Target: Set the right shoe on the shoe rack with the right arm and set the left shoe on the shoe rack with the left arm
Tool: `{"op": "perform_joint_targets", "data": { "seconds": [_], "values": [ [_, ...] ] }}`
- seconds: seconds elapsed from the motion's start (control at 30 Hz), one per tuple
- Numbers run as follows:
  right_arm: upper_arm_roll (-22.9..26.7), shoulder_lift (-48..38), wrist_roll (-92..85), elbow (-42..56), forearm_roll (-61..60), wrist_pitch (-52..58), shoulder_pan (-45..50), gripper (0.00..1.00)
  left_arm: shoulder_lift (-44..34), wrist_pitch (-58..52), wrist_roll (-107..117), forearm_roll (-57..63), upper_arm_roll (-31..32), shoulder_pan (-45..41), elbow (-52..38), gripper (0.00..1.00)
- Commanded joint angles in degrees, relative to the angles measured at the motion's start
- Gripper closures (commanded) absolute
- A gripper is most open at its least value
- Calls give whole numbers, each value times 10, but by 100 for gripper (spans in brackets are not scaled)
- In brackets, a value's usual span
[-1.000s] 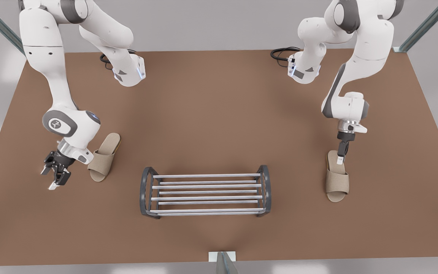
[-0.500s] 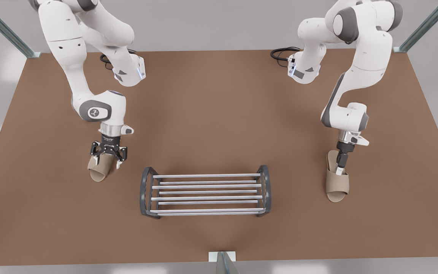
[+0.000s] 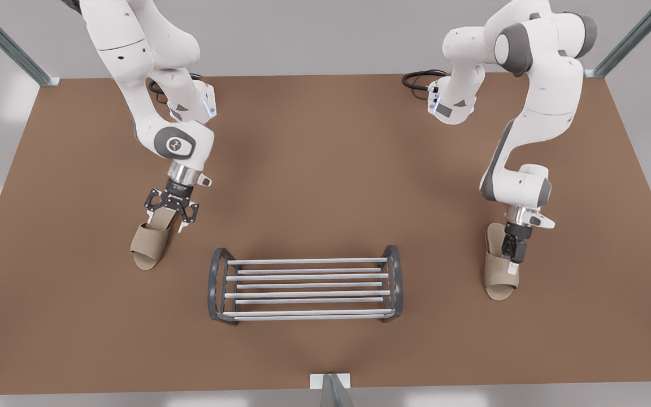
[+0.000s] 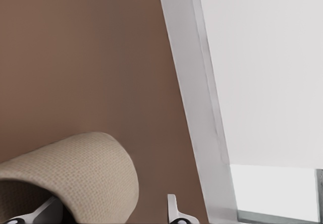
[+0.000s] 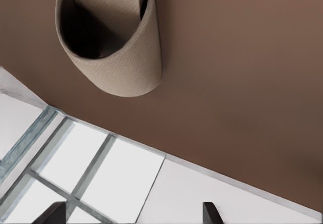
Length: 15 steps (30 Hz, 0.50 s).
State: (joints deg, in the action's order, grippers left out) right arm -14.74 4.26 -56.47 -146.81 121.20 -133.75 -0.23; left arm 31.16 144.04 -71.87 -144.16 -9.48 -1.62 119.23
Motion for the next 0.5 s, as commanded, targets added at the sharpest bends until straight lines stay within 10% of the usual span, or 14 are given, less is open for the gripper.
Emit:
{"op": "perform_joint_targets", "data": {
  "seconds": [0.0, 0.2, 0.23, 0.43, 0.47],
  "values": [
    [-4, 7, -22, 2, -32, 80, -1, 0, 0, 0, 77, 1, 0, 0, -8, 0],
    [1, 73, 108, 17, 86, 61, -59, 0, 7, 4, 82, 0, 8, 0, -29, 0],
    [1, 80, 171, 17, 132, 38, -72, 0, 13, 4, 81, 1, 8, 0, -32, 15],
    [1, 85, 239, 15, 186, 33, -82, 0, 37, 2, 81, 0, 11, 0, -42, 15],
    [1, 77, 239, 13, 186, 27, -83, 0, 37, 4, 81, -1, 15, 0, -46, 28]
  ]
}}
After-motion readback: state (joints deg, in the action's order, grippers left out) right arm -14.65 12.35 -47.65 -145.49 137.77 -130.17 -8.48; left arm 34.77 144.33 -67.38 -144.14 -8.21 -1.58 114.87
